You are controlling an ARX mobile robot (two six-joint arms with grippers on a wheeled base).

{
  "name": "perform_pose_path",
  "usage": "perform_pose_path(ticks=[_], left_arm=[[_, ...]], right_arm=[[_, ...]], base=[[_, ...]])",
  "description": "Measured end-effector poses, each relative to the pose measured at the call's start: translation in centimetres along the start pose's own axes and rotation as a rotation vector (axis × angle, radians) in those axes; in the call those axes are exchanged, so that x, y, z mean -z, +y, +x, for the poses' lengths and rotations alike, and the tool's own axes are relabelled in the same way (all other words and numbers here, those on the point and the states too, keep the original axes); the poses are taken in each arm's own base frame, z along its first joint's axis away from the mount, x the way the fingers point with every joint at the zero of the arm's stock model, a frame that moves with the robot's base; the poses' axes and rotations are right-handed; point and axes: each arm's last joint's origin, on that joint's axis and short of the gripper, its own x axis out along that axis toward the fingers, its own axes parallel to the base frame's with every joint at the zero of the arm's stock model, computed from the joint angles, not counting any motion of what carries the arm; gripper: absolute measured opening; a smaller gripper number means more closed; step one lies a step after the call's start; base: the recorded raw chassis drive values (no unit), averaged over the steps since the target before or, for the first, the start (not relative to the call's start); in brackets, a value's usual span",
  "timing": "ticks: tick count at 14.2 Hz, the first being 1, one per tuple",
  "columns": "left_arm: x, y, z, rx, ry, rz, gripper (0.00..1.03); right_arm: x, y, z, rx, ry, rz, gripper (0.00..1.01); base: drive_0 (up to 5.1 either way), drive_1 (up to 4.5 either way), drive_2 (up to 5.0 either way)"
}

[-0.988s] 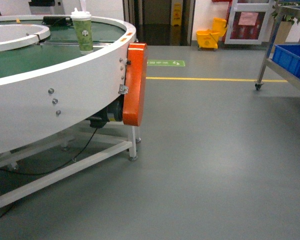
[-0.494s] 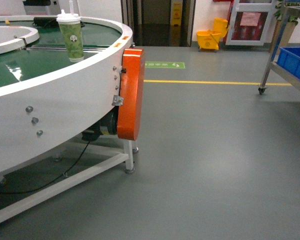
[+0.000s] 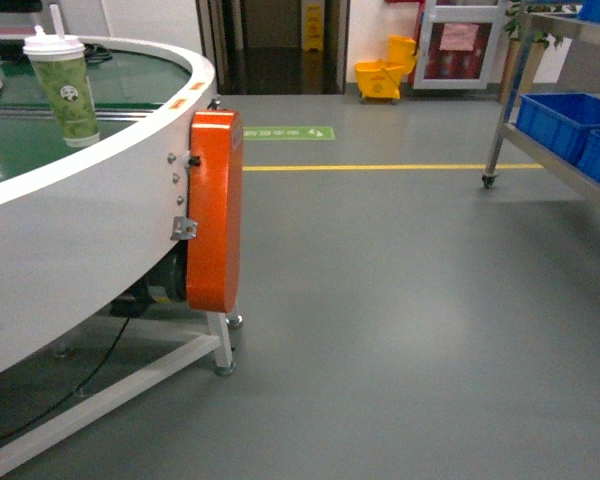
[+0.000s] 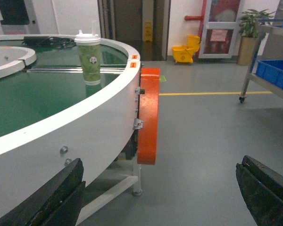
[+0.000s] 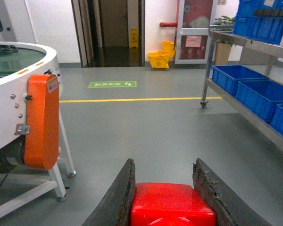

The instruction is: Pick red block from blue box to shelf

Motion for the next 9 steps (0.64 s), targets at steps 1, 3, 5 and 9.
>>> perform_pose_path(ticks=[1, 3, 5, 9], left_arm=[[-0.01, 0.00, 0.00, 0.000, -0.001, 0.000, 0.98], [-0.01, 0.00, 0.00, 0.000, -0.002, 0.000, 0.98], [-0.01, 0.00, 0.00, 0.000, -0.002, 0.000, 0.98], [-0.01, 0.00, 0.00, 0.000, -0.002, 0.000, 0.98]], right_arm=[[0.00, 0.00, 0.00, 0.000, 0.000, 0.000, 0.29], [0.00, 0.00, 0.00, 0.000, 0.000, 0.000, 0.29], [0.00, 0.00, 0.00, 0.000, 0.000, 0.000, 0.29], [0.00, 0.00, 0.00, 0.000, 0.000, 0.000, 0.29]], base=[[-1.7, -1.67, -1.7], [-1.5, -1.52, -1.5], [-1.5, -1.53, -1.5], [-1.6, -1.55, -1.6]])
